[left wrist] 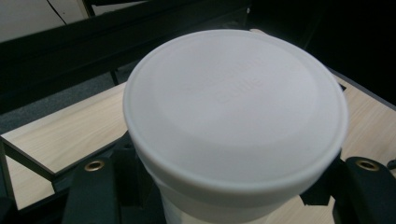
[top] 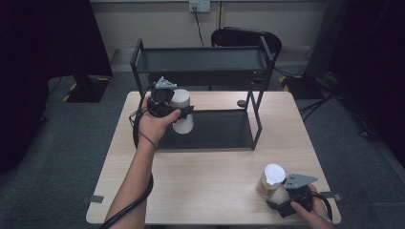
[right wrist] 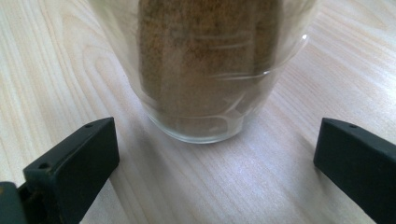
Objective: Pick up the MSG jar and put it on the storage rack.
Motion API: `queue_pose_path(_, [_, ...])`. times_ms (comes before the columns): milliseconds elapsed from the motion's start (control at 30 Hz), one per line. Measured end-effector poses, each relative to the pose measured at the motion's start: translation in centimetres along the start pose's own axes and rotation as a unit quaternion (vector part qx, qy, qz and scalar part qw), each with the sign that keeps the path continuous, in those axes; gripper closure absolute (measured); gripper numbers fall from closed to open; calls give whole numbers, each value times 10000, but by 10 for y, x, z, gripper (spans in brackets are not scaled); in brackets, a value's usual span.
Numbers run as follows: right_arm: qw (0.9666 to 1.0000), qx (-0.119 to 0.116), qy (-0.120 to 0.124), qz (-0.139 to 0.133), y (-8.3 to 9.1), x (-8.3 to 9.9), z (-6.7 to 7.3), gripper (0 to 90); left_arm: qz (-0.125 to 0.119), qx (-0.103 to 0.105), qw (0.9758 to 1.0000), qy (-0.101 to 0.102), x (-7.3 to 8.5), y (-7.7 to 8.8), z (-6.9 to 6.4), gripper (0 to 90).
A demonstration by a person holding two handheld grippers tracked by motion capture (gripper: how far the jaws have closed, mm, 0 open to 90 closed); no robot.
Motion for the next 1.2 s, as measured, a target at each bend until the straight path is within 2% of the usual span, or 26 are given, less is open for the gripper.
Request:
queue_pose_path(300, [10000,-3,2,-1,0,0,0,0,-56,-81,9999,-30,-18,12,1,349])
queue_pose_path(533, [10000,-7,4,-1,0,0,0,0,-115,-100,9999,47,-27,20,5,349])
queue_pose_path(867, [10000,-7,4,-1,0,0,0,0,-138,-192,9997,0,-45,31,5,348])
queue_pose_path(1200, [10000,-9,5,3,0,0,0,0,-170,-131,9998,-10,-67,44,5,348])
Point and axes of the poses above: each handheld gripper's, and its own axes: y roughly backward along the jaws, x roughly out of its underside, z roughly to its left, the point moved 8 cm from there along -y, roughly forward along the jaws, and after that the axes turned 6 degrees about -x, right-handed, at the moved point
